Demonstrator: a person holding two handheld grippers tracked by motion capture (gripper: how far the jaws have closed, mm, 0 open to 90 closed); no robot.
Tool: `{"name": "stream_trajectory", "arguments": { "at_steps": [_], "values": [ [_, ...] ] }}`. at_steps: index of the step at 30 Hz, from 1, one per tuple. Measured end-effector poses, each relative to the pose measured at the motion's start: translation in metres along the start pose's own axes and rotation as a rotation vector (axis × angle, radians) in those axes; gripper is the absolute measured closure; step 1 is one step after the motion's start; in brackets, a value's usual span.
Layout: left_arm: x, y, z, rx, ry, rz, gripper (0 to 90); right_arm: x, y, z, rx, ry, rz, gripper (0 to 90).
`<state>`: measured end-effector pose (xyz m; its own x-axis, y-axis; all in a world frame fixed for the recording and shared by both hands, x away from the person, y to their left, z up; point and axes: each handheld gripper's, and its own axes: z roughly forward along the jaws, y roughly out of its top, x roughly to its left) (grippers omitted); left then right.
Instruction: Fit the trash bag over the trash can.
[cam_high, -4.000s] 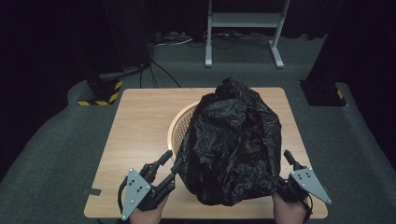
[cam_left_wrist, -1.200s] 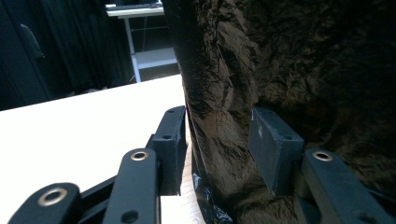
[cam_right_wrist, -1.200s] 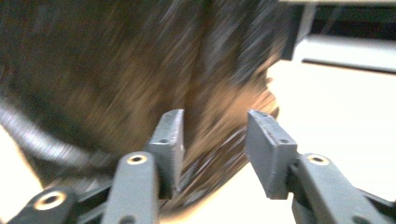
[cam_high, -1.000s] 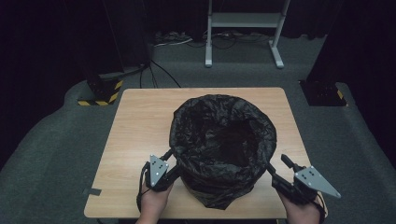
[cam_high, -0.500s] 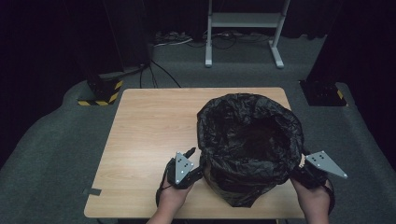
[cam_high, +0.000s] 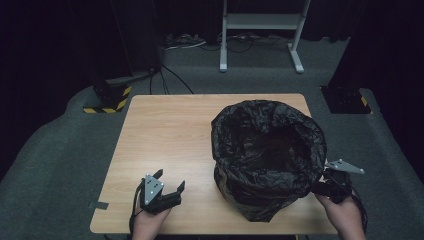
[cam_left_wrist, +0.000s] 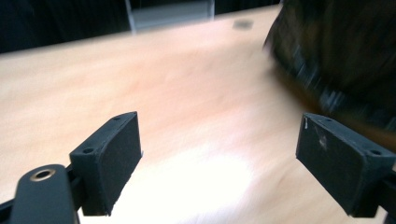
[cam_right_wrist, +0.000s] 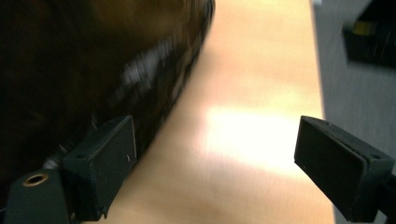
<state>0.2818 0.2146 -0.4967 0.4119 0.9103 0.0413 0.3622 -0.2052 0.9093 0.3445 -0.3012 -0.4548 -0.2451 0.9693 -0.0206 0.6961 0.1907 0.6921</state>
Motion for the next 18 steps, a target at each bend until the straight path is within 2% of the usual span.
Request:
{"name": "stream_trajectory", "arguments": {
  "at_steps": [1,2,3,4,6,8,9,10,12,15,17,18],
  "values": [
    [0.001,-0.003,0.0,0.019,-0.006,0.017,12.3,0.001,0.0,0.004,0.047,-0.004,0.007,12.2],
    [0.001,-0.003,0.0,0.019,-0.006,0.017,11.1,0.001,0.0,0.004,0.047,-0.004,0.007,12.2],
    [0.004,-0.008,0.002,0.086,0.005,0.049,9.7,0.006,0.003,0.012,0.162,-0.028,0.053,12.6],
    [0.007,-0.009,0.003,0.11,0.006,0.048,9.6,0.007,0.004,0.016,0.212,-0.03,0.063,12.9],
    [0.014,-0.01,0.004,0.142,0.008,0.023,9.6,0.008,0.005,0.023,0.303,-0.048,0.084,13.7],
    [0.022,-0.011,0.006,0.194,0.009,-0.011,9.6,0.009,0.006,0.029,0.372,-0.058,0.096,14.2],
    [0.022,-0.011,0.006,0.194,0.009,-0.011,9.8,0.009,0.006,0.029,0.372,-0.058,0.096,14.2],
    [0.028,-0.013,0.009,0.24,0.019,-0.024,10.4,0.008,0.007,0.035,0.439,-0.064,0.106,14.5],
    [0.035,-0.017,0.013,0.294,0.045,-0.033,12.7,0.007,0.006,0.04,0.497,-0.071,0.11,14.6],
    [0.041,-0.02,0.017,0.347,0.043,-0.041,14.2,0.005,0.006,0.044,0.557,-0.073,0.114,14.6],
    [0.042,-0.021,0.018,0.357,0.045,-0.03,14.2,0.005,0.005,0.046,0.57,-0.078,0.116,14.7],
    [0.046,-0.023,0.02,0.362,0.028,-0.042,13.1,0.004,0.005,0.048,0.595,-0.079,0.131,14.6]
  ]
}}
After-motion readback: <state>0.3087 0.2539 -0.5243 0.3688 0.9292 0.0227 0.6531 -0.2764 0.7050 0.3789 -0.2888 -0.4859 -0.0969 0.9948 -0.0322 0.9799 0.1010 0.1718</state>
